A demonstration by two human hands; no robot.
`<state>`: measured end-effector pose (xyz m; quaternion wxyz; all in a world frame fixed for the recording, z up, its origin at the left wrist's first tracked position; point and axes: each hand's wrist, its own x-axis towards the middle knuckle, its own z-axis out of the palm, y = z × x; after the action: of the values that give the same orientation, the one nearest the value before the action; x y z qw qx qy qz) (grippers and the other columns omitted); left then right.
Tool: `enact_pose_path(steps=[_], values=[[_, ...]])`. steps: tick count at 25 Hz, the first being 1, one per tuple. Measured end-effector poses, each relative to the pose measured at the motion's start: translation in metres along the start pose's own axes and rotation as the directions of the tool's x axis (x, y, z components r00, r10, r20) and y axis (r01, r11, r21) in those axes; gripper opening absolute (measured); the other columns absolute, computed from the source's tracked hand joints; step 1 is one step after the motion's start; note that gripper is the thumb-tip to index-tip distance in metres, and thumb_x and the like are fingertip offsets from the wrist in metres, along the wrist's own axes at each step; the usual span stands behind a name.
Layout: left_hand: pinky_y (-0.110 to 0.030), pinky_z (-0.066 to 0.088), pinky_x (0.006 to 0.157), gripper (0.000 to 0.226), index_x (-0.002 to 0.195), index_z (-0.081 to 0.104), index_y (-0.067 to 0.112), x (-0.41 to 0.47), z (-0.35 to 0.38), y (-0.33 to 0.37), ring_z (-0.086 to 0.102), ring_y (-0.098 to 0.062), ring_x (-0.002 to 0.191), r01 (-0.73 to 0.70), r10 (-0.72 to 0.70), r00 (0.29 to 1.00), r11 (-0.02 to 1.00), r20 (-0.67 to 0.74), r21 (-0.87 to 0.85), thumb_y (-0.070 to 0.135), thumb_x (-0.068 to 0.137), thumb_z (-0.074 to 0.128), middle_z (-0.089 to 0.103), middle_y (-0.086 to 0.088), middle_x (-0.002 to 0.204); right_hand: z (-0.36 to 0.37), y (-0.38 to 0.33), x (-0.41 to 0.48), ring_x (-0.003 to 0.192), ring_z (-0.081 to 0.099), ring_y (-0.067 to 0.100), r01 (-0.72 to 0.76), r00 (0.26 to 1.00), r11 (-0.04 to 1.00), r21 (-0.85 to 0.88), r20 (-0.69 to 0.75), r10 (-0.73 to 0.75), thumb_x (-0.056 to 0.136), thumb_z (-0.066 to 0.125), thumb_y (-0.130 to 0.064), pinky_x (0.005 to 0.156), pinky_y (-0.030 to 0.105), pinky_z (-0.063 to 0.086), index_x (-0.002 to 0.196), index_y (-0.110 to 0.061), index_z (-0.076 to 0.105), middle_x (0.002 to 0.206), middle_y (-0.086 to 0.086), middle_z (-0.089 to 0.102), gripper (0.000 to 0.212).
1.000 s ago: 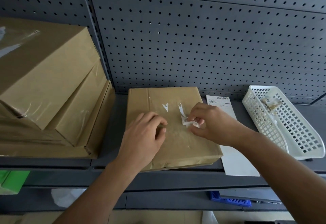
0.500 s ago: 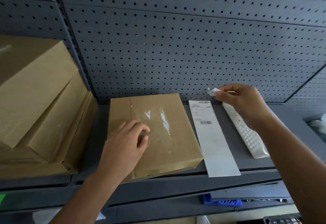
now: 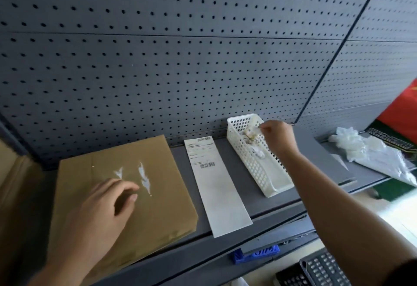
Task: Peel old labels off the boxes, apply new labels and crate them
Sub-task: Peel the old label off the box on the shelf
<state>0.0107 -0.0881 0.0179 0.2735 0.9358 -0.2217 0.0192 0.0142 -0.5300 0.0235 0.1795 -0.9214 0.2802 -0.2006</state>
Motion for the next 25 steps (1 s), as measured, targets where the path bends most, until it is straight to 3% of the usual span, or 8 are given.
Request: enact_pose_path(steps=[3, 6, 9, 11, 13, 17, 21, 25], values=[[-0.019, 0.038, 0.071, 0.021, 0.098, 0.063, 0.040, 0.002, 0.008, -0.005, 0.049, 0.005, 0.094, -0.006, 0.006, 1.000, 1.000, -0.023, -0.022, 0.022, 0.089, 0.070, 0.056, 0.031, 0.102, 0.015, 0.001, 0.004, 0.073, 0.067, 0.027, -0.029, 0.996, 0.999, -0.044, 0.079, 0.033, 0.086, 0.054, -0.002, 0.072, 0.040, 0.060, 0.091, -0.018, 0.071, 0.087, 0.006, 0.071, 0.024], [-0.023, 0.039, 0.075, 0.022, 0.098, 0.066, 0.037, 0.003, 0.012, -0.006, 0.048, 0.009, 0.100, -0.023, 0.021, 0.998, 0.999, -0.053, -0.048, 0.017, 0.088, 0.070, 0.056, 0.032, 0.101, 0.021, -0.001, 0.003, 0.060, 0.062, 0.023, -0.011, 0.972, 0.992, -0.123, 0.232, 0.039, 0.082, 0.051, -0.001, 0.057, 0.035, 0.058, 0.075, -0.012, 0.064, 0.075, 0.005, 0.064, 0.018], [-0.023, 0.040, 0.075, 0.022, 0.098, 0.064, 0.040, 0.004, 0.013, -0.007, 0.048, 0.012, 0.108, -0.014, 0.010, 0.998, 0.997, -0.059, -0.070, 0.020, 0.090, 0.069, 0.057, 0.032, 0.104, 0.024, -0.001, -0.002, 0.049, 0.040, 0.017, 0.038, 0.943, 0.986, -0.163, 0.333, 0.018, 0.075, 0.046, 0.000, 0.042, 0.025, 0.031, 0.056, -0.009, 0.045, 0.057, 0.005, 0.047, 0.022], [-0.022, 0.041, 0.075, 0.022, 0.099, 0.064, 0.041, 0.004, 0.013, -0.007, 0.048, 0.012, 0.108, -0.018, 0.013, 0.998, 0.997, -0.064, -0.071, 0.021, 0.090, 0.068, 0.056, 0.033, 0.106, 0.021, 0.000, -0.003, 0.061, 0.052, 0.020, 0.045, 0.922, 0.983, -0.177, 0.386, 0.027, 0.084, 0.047, -0.005, 0.052, 0.025, 0.040, 0.067, -0.007, 0.060, 0.072, 0.009, 0.059, 0.021], [-0.020, 0.041, 0.074, 0.022, 0.099, 0.064, 0.041, 0.004, 0.012, -0.007, 0.048, 0.013, 0.108, -0.019, 0.015, 0.998, 0.997, -0.067, -0.069, 0.021, 0.090, 0.068, 0.056, 0.033, 0.104, 0.016, 0.004, -0.001, 0.089, 0.062, 0.027, 0.078, 0.907, 0.978, -0.195, 0.421, 0.011, 0.095, 0.048, -0.016, 0.078, 0.035, 0.051, 0.094, -0.008, 0.071, 0.095, 0.011, 0.067, 0.024], [-0.020, 0.042, 0.072, 0.022, 0.099, 0.062, 0.044, 0.002, 0.009, -0.006, 0.049, 0.011, 0.107, -0.017, 0.015, 0.998, 0.999, -0.058, -0.041, 0.024, 0.091, 0.066, 0.056, 0.035, 0.103, 0.017, 0.015, -0.003, 0.076, 0.062, 0.028, -0.075, 0.973, 0.996, -0.050, 0.216, 0.084, 0.093, 0.050, -0.015, 0.069, 0.038, 0.054, 0.082, -0.006, 0.072, 0.087, 0.015, 0.071, 0.026], [-0.018, 0.041, 0.071, 0.022, 0.100, 0.064, 0.042, 0.002, 0.008, -0.003, 0.050, 0.011, 0.105, -0.014, 0.012, 0.998, 1.000, -0.060, -0.026, 0.022, 0.090, 0.068, 0.057, 0.033, 0.100, 0.010, 0.011, -0.006, 0.073, 0.066, 0.025, -0.108, 0.991, 0.993, 0.040, 0.086, 0.105, 0.084, 0.054, -0.005, 0.066, 0.036, 0.058, 0.075, -0.018, 0.067, 0.079, 0.004, 0.070, 0.020], [-0.015, 0.041, 0.070, 0.018, 0.102, 0.064, 0.040, 0.003, 0.008, 0.003, 0.051, 0.013, 0.100, -0.019, 0.018, 0.999, 0.999, -0.046, -0.036, 0.025, 0.093, 0.065, 0.058, 0.032, 0.102, -0.006, 0.006, -0.006, 0.066, 0.066, 0.029, -0.071, 0.997, 0.996, -0.057, -0.023, 0.070, 0.084, 0.040, -0.002, 0.060, 0.041, 0.060, 0.076, -0.011, 0.066, 0.078, 0.010, 0.071, 0.028]])
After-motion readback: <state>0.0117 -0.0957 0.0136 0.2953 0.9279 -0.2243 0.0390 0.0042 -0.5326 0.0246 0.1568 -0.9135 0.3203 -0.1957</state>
